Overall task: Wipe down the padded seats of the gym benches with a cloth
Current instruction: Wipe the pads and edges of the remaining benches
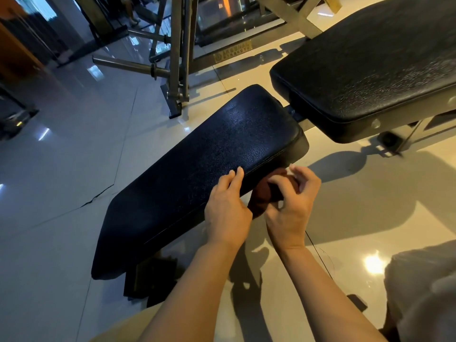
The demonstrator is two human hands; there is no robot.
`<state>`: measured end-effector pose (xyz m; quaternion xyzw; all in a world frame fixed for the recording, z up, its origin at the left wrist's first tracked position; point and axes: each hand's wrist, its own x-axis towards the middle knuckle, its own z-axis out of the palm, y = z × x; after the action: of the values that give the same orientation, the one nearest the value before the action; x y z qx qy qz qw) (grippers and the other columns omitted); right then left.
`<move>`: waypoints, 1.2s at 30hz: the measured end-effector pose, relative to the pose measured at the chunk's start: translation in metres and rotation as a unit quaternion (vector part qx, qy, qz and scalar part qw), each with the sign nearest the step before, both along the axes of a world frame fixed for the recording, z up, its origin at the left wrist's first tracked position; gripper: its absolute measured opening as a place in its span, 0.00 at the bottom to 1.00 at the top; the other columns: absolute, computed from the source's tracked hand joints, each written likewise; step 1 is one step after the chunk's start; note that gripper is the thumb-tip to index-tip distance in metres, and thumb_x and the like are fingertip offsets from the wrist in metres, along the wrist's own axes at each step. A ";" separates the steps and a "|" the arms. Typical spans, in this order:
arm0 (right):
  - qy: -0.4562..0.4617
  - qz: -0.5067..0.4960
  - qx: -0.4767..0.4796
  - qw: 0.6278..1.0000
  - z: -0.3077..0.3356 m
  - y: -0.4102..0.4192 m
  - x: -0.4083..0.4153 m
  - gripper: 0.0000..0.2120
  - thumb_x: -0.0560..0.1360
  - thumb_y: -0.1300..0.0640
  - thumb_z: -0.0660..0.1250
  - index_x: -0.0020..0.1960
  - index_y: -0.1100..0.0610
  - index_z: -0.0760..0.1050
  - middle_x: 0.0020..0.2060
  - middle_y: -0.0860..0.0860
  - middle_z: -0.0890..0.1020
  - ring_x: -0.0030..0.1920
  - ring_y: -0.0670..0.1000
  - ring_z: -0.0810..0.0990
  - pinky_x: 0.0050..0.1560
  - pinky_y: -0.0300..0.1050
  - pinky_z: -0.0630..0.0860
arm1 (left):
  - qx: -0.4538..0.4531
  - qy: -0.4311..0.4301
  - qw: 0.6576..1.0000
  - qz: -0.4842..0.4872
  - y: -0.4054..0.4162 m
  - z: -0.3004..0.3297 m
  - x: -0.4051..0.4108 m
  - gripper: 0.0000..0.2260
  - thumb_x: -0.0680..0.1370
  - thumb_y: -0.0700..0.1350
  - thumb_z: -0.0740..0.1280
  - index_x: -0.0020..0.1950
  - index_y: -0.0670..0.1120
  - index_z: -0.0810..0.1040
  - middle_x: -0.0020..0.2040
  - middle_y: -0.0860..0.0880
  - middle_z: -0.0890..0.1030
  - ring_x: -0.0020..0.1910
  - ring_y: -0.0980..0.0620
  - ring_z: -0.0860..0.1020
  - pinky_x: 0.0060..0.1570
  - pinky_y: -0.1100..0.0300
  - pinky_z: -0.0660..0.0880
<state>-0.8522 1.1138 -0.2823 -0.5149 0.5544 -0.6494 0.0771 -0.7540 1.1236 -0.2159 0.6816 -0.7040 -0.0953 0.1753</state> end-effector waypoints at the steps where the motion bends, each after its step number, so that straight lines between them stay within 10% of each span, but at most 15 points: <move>1: -0.001 -0.012 -0.018 1.000 0.009 -0.002 -0.002 0.11 0.67 0.70 0.69 0.49 0.64 0.80 0.57 0.65 0.70 0.62 0.59 0.71 0.66 0.41 0.68 | -0.001 0.003 1.000 0.001 0.000 -0.001 0.000 0.31 0.79 0.37 0.62 0.78 0.54 0.54 0.74 0.55 0.61 0.71 0.56 0.62 0.63 0.61 0.66; 8: 0.031 -0.108 -0.013 0.994 0.028 -0.015 0.000 0.16 0.69 0.64 0.66 0.55 0.57 0.82 0.49 0.53 0.83 0.59 0.58 0.73 0.60 0.53 0.68 | 0.005 0.005 1.000 0.002 0.000 -0.001 0.001 0.31 0.79 0.37 0.61 0.78 0.54 0.53 0.75 0.54 0.61 0.72 0.55 0.62 0.66 0.58 0.65; 15: 0.045 -0.007 -0.002 0.999 0.017 -0.010 0.019 0.11 0.70 0.66 0.67 0.51 0.60 0.83 0.47 0.54 0.82 0.51 0.56 0.75 0.59 0.33 0.63 | 0.008 0.006 1.000 -0.007 -0.002 -0.003 0.005 0.29 0.80 0.40 0.61 0.78 0.54 0.55 0.75 0.53 0.62 0.72 0.53 0.62 0.68 0.55 0.67; 23: 0.011 -0.046 -0.002 0.999 0.011 -0.013 0.005 0.12 0.70 0.65 0.67 0.52 0.62 0.82 0.52 0.60 0.79 0.54 0.56 0.73 0.57 0.39 0.68 | 0.004 0.015 1.000 -0.006 -0.002 -0.004 0.003 0.31 0.79 0.35 0.61 0.78 0.55 0.54 0.76 0.54 0.60 0.74 0.55 0.60 0.68 0.57 0.66; 36: -0.076 -0.046 0.040 0.995 0.014 -0.010 -0.010 0.24 0.60 0.75 0.62 0.55 0.64 0.76 0.51 0.59 0.75 0.53 0.48 0.70 0.56 0.34 0.69 | -0.002 0.029 1.000 0.001 -0.002 -0.006 -0.001 0.30 0.79 0.56 0.63 0.78 0.54 0.56 0.75 0.52 0.62 0.74 0.53 0.61 0.67 0.55 0.64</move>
<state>-0.8621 1.1035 -0.2680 -0.4350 0.5952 -0.6667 0.1094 -0.7545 1.1220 -0.2220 0.6790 -0.6979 -0.1137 0.1974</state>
